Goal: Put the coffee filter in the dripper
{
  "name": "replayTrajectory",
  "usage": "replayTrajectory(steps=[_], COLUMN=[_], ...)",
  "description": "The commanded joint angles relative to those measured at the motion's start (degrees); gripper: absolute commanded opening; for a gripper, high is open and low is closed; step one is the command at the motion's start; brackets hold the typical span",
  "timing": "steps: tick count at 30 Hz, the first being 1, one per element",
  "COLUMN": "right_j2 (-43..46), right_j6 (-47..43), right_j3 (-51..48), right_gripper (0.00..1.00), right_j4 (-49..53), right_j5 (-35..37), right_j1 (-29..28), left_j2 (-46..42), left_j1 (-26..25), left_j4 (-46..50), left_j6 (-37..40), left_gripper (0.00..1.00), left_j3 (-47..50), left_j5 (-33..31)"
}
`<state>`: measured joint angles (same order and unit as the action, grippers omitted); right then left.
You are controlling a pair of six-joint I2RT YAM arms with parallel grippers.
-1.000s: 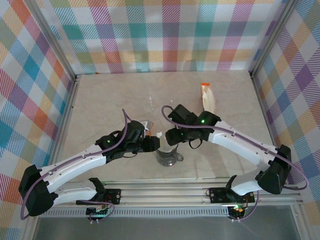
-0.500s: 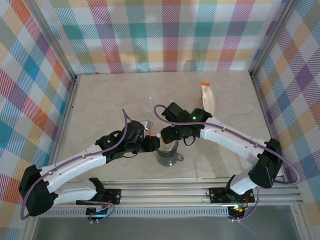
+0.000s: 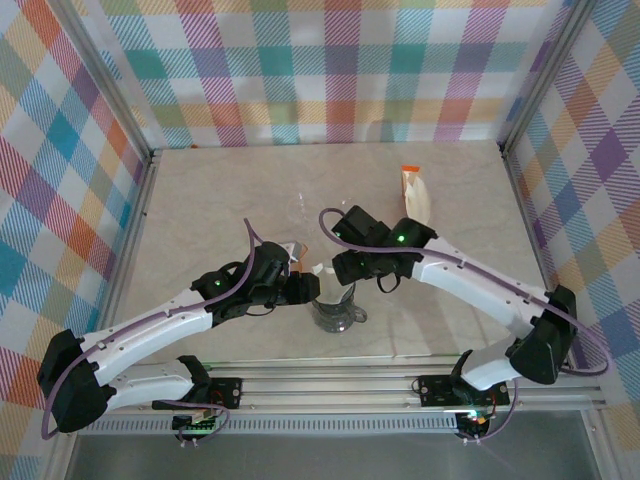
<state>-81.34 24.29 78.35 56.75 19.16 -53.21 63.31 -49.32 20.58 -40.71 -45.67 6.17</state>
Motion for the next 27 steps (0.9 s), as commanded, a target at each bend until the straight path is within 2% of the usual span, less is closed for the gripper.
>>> replayTrajectory(steps=[1,4,8,17,20,25,27], right_j2=[2.75,2.84,-0.43,-5.35,-5.41,-4.97,-5.2], right_j6=[-4.88,-8.37,-11.94,-14.29,-13.68,-13.04,-11.5], right_j3=[-0.91,-1.3,0.42,2.47,2.21,1.51,1.56], right_gripper=[0.78,0.78,0.8,0.78,0.7,0.46,0.41], right_j4=[-4.78,-7.49,-6.31,-5.65,-6.33,-6.26,-5.01], right_j5=[-5.64,-11.54,-13.71,-10.96,-10.01,-9.15,-7.25], right_j1=[-0.05,-0.14,-0.16,-0.02,-0.07,-0.05,-0.07], left_j2=[-0.33,-0.2,0.08,0.76,0.93,1.31,1.43], left_j1=[0.41,0.45,0.45,0.45,0.41,0.45,0.45], left_j4=[0.68,0.62,0.47,0.51,0.49,0.3,0.1], left_j6=[0.15,0.2,0.15,0.17,0.18,0.11,0.11], left_gripper=[0.42,0.42,0.42,0.42,0.42,0.42,0.42], left_j3=[1.07,0.8,0.67,-0.03,-0.05,-0.23,-0.23], left_j5=[-0.02,-0.03,0.07,0.31,0.24,0.41,0.5])
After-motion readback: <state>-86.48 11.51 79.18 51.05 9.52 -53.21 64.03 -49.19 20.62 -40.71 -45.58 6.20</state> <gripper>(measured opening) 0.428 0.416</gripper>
